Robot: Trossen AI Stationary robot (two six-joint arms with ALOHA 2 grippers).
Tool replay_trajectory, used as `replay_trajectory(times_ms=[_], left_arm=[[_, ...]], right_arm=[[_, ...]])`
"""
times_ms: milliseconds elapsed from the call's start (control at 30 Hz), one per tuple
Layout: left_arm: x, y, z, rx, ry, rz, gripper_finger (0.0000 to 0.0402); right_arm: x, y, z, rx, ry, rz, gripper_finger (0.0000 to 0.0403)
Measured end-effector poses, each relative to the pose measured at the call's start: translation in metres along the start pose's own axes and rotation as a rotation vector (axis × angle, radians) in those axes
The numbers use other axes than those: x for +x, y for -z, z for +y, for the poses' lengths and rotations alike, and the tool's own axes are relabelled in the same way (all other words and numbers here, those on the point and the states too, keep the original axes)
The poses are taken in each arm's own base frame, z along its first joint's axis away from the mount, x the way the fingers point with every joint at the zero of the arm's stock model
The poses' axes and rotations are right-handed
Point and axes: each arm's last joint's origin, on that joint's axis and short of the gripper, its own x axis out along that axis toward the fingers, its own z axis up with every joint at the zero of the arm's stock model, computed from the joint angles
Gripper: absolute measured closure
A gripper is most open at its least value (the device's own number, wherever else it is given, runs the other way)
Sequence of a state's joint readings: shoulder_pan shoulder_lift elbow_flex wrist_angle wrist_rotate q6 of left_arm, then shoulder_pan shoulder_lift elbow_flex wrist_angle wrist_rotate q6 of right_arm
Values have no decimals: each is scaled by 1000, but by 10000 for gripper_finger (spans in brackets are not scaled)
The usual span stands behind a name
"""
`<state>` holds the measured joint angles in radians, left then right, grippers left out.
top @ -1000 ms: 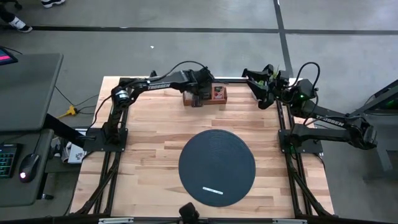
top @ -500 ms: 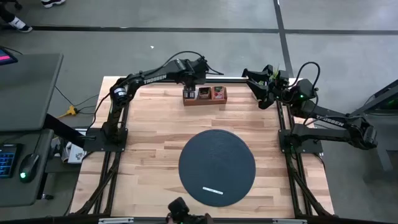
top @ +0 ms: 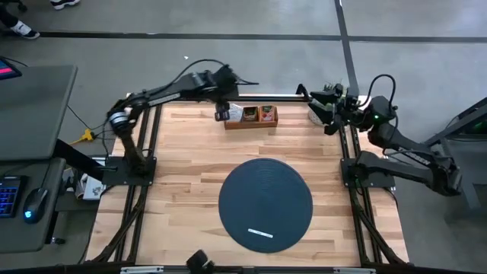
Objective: Pick & Place Tea
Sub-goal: Return to Home Position
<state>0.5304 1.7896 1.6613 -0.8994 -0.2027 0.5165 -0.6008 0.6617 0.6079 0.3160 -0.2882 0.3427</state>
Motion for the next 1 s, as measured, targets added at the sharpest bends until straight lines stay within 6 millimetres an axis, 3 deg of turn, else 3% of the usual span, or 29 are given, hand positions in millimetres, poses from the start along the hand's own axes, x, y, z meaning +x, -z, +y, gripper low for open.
replay_trajectory(times_ms=[167,500,767,1000], left_arm=[[-19,41,-21,-98,0,-155,236],[-52,126,-84,-336,-29,-464,236],[-67,179,-118,-455,-62,-600,236],[-72,201,-134,-473,-37,-700,236]], right_arm=[[-17,-1,3,-29,28,48,171],[-35,19,1,61,106,252,171],[-53,59,-9,269,89,42,171],[-69,86,-13,400,54,-114,171]])
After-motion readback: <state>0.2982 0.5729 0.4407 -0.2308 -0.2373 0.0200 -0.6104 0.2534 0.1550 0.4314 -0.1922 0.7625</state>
